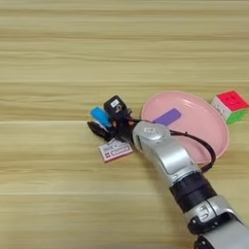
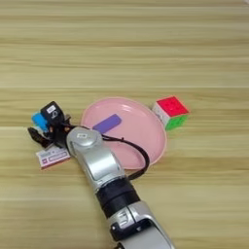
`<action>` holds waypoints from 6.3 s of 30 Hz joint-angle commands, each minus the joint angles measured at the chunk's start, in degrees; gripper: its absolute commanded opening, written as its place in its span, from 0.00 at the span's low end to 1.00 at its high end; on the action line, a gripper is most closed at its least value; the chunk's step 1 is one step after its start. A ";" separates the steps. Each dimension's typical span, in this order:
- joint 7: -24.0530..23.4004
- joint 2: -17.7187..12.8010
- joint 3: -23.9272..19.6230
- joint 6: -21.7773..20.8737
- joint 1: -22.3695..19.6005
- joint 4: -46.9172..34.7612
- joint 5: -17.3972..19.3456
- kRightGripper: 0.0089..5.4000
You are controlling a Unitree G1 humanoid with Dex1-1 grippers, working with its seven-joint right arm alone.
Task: Move the objects on the table
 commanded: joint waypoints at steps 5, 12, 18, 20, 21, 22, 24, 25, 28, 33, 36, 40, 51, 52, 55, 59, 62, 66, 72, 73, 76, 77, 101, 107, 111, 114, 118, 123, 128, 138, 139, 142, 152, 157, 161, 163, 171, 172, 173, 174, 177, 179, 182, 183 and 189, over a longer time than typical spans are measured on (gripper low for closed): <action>-1.27 -0.73 -1.90 0.93 -1.84 -12.31 0.20 0.90; -2.12 -5.62 -6.21 3.86 -0.98 -24.64 -0.05 1.00; -2.11 -9.56 -11.04 5.02 -0.48 -28.51 0.84 1.00; -2.32 -10.39 -12.40 5.09 -0.33 -28.76 1.06 1.00; -2.37 -10.55 -12.69 5.08 -0.21 -28.75 1.10 1.00; -2.39 -10.65 -12.80 5.03 -0.03 -28.73 1.12 1.00; -2.42 -10.70 -12.93 4.92 0.28 -28.65 1.13 1.00; -2.47 -10.74 -13.07 4.83 0.39 -28.56 1.12 1.00; -2.54 -11.72 -14.49 4.28 0.89 -27.96 1.15 1.00; -3.19 -14.42 -17.35 3.33 2.62 -26.16 0.20 1.00; -3.62 -15.35 -17.96 2.44 3.47 -24.77 -0.07 1.00; -4.56 -17.09 -18.26 0.80 4.26 -22.69 -1.70 1.00; -5.00 -19.34 -15.03 -3.68 5.35 -14.74 -6.49 1.00; -4.88 -19.31 -14.78 -3.90 5.37 -14.57 -6.69 1.00; -4.51 -19.04 -14.06 -4.34 5.14 -13.89 -7.11 1.00; -4.44 -18.91 -13.08 -5.03 4.30 -12.10 -7.85 1.00; -4.44 -19.00 -12.26 -5.50 3.94 -11.10 -8.54 1.00; -3.73 -19.58 -11.43 -5.70 4.32 -11.65 -9.39 1.00; -1.42 -22.34 -11.14 -4.40 6.64 -15.89 -10.49 1.00; -0.57 -23.05 -11.16 -4.02 7.39 -17.20 -10.53 1.00; 1.29 -24.87 -11.70 -2.84 8.75 -20.40 -10.70 1.00; 1.86 -25.36 -12.06 -2.33 8.96 -21.34 -10.58 1.00; 3.51 -21.26 -15.79 3.25 10.43 -29.25 -2.95 1.00; 2.78 -20.90 -13.32 2.33 10.51 -25.39 -3.87 1.00; 2.68 -21.10 -12.21 1.46 10.39 -23.26 -4.59 1.00; 1.98 -21.63 -11.87 0.54 10.08 -21.14 -5.86 1.00; 1.09 -22.03 -12.07 -1.10 9.05 -17.32 -6.84 1.00; 0.33 -22.36 -12.72 -2.34 8.77 -15.74 -7.18 1.00; -0.23 -23.11 -14.22 -2.44 9.32 -15.65 -6.93 1.00; 0.44 -24.47 -15.94 -1.29 12.05 -19.54 -6.84 1.00; 0.36 -24.50 -16.02 -1.29 12.04 -19.20 -6.84 1.00; 0.14 -24.37 -16.40 -1.14 12.12 -18.46 -6.60 1.00; -0.51 -22.58 -17.95 -1.26 12.31 -16.56 -4.43 1.00; -0.21 -19.45 -19.31 0.99 12.47 -17.15 -0.32 1.00; -0.28 -17.87 -20.86 3.16 12.05 -17.16 2.94 1.00; -0.32 -17.49 -21.31 4.07 11.96 -17.41 3.90 1.00; -1.13 -17.65 -22.08 4.98 11.26 -16.27 4.88 1.00; -1.17 -17.58 -22.10 5.00 11.19 -16.09 4.94 1.00; -1.21 -17.50 -22.10 4.98 11.03 -15.77 4.96 1.00; -1.32 -17.41 -22.13 4.92 10.81 -15.34 5.00 1.00; -1.38 -17.16 -22.40 5.18 10.17 -14.18 5.41 1.00; -1.27 -17.19 -22.58 5.32 9.80 -13.45 5.72 1.00; -1.12 -17.24 -22.77 5.53 9.35 -12.53 6.31 1.00; -1.03 -17.20 -22.78 5.65 9.15 -12.17 6.51 1.00; -0.93 -17.38 -22.73 5.56 8.12 -10.40 7.06 1.00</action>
